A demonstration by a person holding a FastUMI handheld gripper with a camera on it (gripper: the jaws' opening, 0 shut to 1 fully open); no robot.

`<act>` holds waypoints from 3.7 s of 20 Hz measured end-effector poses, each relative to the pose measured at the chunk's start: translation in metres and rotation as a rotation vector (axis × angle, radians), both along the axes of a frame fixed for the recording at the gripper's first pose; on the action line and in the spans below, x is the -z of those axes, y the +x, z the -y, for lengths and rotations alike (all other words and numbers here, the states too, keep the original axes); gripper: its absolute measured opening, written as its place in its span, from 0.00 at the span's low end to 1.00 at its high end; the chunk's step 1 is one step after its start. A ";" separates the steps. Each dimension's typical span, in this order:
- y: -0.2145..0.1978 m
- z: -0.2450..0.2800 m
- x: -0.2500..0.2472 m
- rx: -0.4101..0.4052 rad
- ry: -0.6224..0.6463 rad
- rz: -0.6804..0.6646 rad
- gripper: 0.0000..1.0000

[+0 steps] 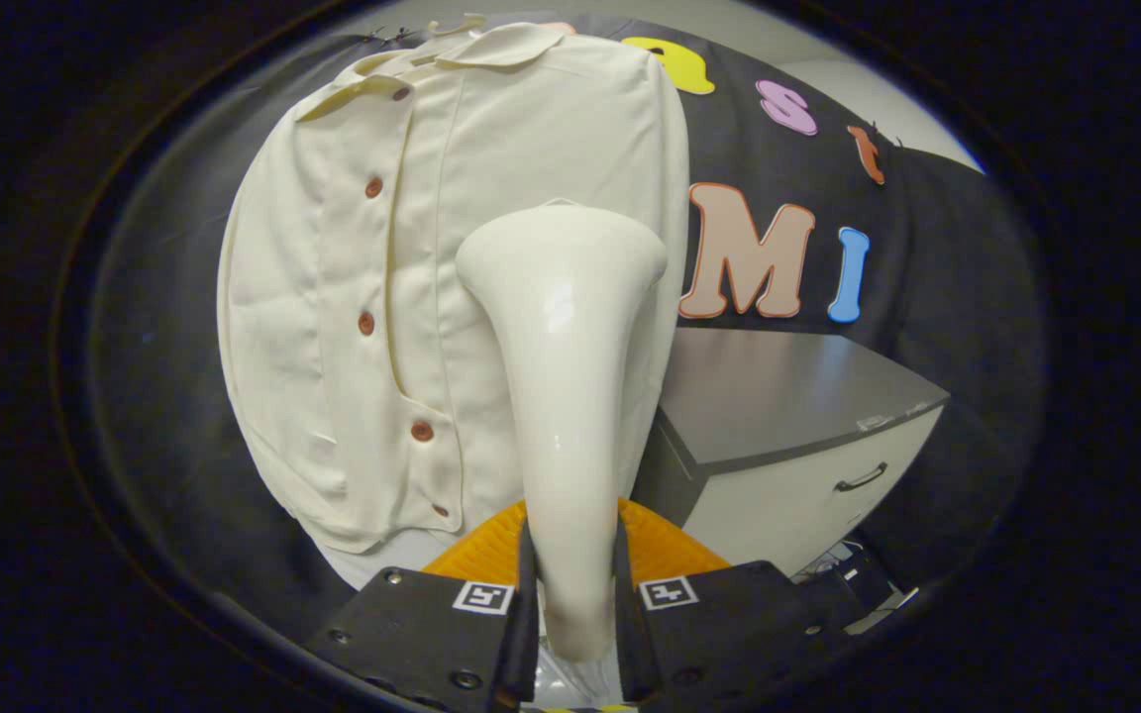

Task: Iron the clothes twice with a garment steamer, once on the left side and once on the right side.

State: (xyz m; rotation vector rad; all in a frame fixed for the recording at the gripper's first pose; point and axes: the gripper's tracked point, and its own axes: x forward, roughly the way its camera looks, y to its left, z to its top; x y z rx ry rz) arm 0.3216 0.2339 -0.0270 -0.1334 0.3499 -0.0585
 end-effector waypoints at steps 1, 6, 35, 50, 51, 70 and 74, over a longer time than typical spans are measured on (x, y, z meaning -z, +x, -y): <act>-0.001 0.001 0.009 0.002 0.003 -0.007 0.32; -0.008 0.003 0.050 0.010 0.009 -0.056 0.32; -0.070 -0.001 0.205 0.053 0.024 -0.240 0.32; -0.162 -0.015 0.063 -0.131 0.025 -0.082 0.32; -0.164 -0.017 0.047 -0.142 0.023 -0.059 0.32; -0.225 0.027 -0.162 -0.231 0.040 0.264 0.32; -0.246 0.054 -0.179 -0.208 0.054 0.296 0.32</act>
